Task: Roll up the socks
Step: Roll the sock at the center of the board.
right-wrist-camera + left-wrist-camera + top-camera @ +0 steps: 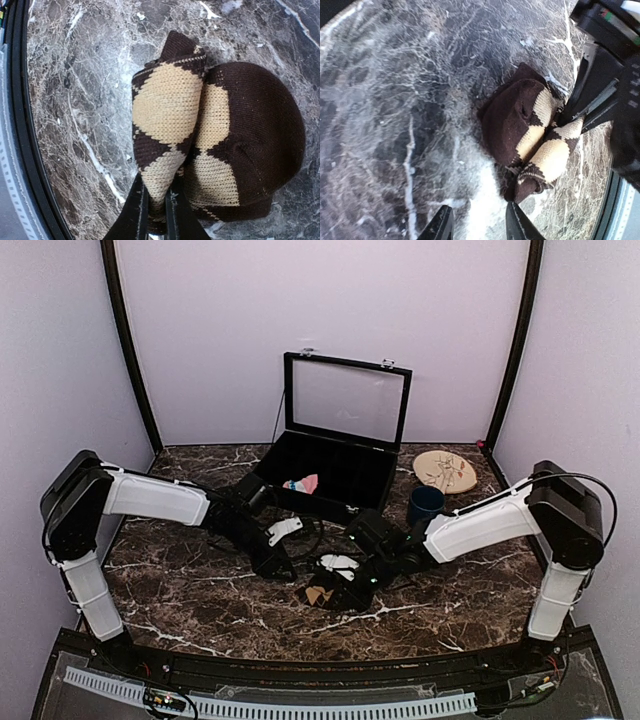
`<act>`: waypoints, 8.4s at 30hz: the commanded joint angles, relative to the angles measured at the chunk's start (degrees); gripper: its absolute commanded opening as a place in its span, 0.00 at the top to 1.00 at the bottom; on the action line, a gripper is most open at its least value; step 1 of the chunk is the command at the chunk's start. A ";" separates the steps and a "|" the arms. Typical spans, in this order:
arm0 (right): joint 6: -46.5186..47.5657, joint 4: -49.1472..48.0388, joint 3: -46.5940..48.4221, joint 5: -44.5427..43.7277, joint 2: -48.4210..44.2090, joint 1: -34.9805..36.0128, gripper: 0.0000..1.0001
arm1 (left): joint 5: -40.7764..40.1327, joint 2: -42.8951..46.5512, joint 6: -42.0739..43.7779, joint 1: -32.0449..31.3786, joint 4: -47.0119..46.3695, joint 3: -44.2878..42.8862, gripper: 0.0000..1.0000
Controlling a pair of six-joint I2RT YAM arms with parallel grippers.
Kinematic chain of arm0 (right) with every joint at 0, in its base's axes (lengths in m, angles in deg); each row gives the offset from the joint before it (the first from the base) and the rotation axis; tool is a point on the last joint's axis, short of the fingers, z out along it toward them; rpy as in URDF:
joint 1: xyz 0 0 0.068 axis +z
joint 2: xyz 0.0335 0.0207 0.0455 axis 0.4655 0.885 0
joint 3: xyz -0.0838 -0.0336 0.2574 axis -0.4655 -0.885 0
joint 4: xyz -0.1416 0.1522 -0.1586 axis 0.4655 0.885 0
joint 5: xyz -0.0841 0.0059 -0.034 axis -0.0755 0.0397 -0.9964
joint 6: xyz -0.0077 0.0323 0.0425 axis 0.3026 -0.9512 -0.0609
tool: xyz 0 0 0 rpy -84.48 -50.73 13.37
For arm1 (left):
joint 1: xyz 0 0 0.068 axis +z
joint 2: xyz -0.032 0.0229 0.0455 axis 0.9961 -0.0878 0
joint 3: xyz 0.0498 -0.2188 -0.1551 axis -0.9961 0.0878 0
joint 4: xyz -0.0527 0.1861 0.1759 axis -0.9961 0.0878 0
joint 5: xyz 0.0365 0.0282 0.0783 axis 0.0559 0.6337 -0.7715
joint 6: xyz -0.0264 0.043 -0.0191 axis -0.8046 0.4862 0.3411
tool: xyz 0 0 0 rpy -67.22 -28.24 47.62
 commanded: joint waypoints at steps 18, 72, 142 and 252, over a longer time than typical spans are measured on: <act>-3.72 7.68 3.23 15.78 8.18 -6.83 1.00 | -7.68 14.05 2.46 -8.77 -14.39 12.26 0.49; -4.14 11.35 5.22 24.45 11.78 -8.64 1.00 | -16.52 3.35 15.21 -19.15 -17.40 9.88 0.65; -5.42 -14.39 -23.28 -29.87 -25.43 6.40 0.63 | 9.76 -13.44 11.06 -8.76 15.76 -12.17 0.97; -2.12 7.91 4.33 15.05 8.29 -3.92 1.00 | -12.80 14.98 5.86 -9.69 -23.87 16.59 0.55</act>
